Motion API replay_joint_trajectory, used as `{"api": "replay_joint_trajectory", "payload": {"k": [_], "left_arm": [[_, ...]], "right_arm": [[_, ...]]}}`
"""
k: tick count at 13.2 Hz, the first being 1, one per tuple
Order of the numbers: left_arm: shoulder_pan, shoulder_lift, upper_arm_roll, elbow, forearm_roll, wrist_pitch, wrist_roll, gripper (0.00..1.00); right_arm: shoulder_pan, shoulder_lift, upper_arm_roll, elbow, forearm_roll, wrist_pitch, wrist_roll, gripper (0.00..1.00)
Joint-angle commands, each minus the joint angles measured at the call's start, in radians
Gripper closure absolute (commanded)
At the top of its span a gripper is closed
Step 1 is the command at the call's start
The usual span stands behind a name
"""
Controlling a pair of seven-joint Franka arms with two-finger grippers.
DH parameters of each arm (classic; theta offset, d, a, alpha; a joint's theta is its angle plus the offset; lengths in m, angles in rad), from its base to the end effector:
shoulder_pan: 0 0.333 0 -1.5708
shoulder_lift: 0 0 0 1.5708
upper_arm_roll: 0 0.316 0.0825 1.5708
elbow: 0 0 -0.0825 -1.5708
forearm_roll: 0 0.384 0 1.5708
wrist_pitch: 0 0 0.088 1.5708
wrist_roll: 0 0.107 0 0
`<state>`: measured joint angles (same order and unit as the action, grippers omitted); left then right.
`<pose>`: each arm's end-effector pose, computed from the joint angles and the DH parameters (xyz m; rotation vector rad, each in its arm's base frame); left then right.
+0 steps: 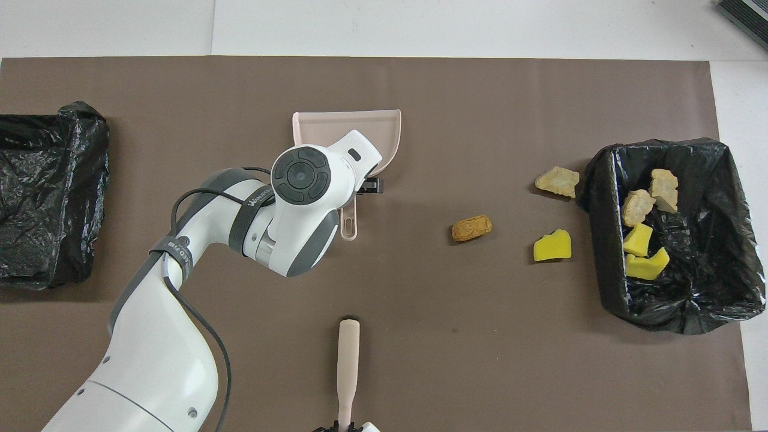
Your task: Sweep and dump trash in bin
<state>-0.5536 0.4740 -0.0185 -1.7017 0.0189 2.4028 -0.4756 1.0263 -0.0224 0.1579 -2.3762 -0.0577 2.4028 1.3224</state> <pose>0.5812 -0.3723 0.3416 3.0140 -0.1599 0.3028 0.1885 0.4619 0.3357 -3.1041 0.1498 -0.0877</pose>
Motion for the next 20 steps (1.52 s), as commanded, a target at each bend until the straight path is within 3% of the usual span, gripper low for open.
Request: {"api": "replay_joint_trajectory", "payload": {"k": [1, 5, 6, 7, 10, 14, 18, 20], "left_arm": [[-0.005, -0.015, 0.009, -0.004, 0.016, 0.006, -0.011, 0.22], [-0.003, -0.015, 0.012, 0.001, 0.032, -0.002, -0.009, 0.65], [0.0, -0.017, 0.011, 0.001, 0.085, -0.007, -0.005, 0.78], [0.006, -0.024, 0.009, 0.001, 0.128, -0.016, 0.005, 0.99], [0.014, -0.078, 0.017, -0.006, 0.136, -0.14, 0.176, 1.0], [0.115, -0.144, 0.015, -0.01, 0.128, -0.365, 0.9, 1.0], [0.156, -0.149, 0.017, -0.009, 0.127, -0.445, 1.246, 1.0], [0.165, -0.155, 0.014, -0.01, 0.125, -0.496, 1.319, 1.0]], "right_arm": [[-0.017, -0.008, -0.004, 0.0, 0.001, -0.008, -0.003, 1.0], [-0.104, -0.05, -0.006, 0.026, 0.001, -0.16, -0.134, 1.0], [-0.13, -0.057, -0.008, 0.053, 0.001, -0.222, -0.185, 1.0], [-0.161, -0.071, -0.008, 0.066, 0.001, -0.266, -0.242, 1.0], [-0.28, -0.131, -0.009, 0.066, 0.001, -0.336, -0.397, 1.0], [-0.46, -0.218, -0.011, 0.065, -0.001, -0.429, -0.612, 1.0], [-0.682, -0.211, -0.011, 0.066, -0.101, -0.418, -0.791, 1.0], [-0.799, -0.18, -0.011, 0.066, -0.141, -0.365, -0.88, 1.0]]}}
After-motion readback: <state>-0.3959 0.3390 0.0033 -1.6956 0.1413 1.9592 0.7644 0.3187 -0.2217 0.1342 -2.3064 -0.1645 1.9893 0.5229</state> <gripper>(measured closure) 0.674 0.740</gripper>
